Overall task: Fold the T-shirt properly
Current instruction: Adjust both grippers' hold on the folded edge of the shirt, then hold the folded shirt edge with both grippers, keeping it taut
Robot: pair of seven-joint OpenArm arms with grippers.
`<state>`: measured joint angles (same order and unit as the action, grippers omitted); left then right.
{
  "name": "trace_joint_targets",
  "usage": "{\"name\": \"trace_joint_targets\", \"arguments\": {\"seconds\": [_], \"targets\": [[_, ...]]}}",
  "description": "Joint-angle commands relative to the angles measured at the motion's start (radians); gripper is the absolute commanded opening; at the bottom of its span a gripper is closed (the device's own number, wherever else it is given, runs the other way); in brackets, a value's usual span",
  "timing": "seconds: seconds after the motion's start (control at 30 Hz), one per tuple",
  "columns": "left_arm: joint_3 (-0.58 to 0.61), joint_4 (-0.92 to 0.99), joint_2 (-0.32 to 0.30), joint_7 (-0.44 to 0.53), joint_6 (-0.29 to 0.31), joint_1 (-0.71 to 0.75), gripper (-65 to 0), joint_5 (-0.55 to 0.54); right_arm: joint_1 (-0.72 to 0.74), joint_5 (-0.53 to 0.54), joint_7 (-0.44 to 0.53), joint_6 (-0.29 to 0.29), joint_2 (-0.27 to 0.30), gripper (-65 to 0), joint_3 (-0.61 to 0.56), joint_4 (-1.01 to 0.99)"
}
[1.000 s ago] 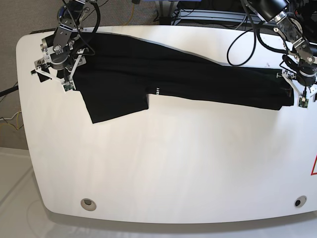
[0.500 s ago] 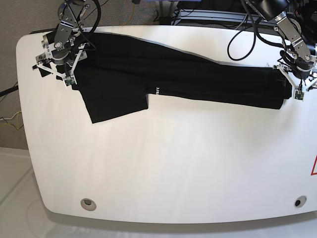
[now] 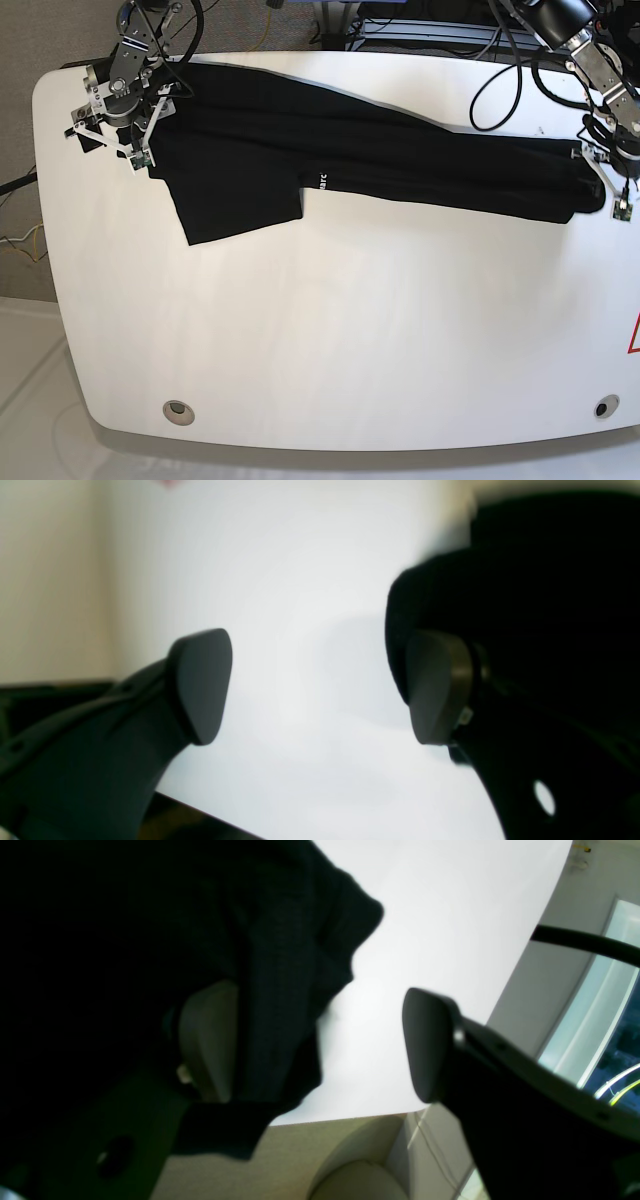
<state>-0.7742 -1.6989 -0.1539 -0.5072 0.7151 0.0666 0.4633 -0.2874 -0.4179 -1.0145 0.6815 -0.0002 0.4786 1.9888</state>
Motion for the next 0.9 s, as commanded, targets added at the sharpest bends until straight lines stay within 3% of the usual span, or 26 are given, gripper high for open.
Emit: {"name": "trace_joint_targets", "arguments": {"seconds": [0.0, 0.6, 0.87], "targets": [[-0.001, -0.036, -0.019, 0.012, -0.017, -0.012, -13.9, 0.002, 0.012, -0.011, 0.004, -0.001, 0.012, -17.4, 0.004, 0.023], [0.031, -0.059, -0.014, 0.008, -0.017, -0.029, -13.9, 0.061, 0.047, -0.011, 0.004, -0.001, 0.01, -17.4, -0.002, 0.023], [0.031, -0.057, 0.063, 0.009, -0.017, -0.024, -13.9, 0.065, 0.047, -0.009, 0.004, -0.001, 0.009, -17.4, -0.004, 0.02]]}}
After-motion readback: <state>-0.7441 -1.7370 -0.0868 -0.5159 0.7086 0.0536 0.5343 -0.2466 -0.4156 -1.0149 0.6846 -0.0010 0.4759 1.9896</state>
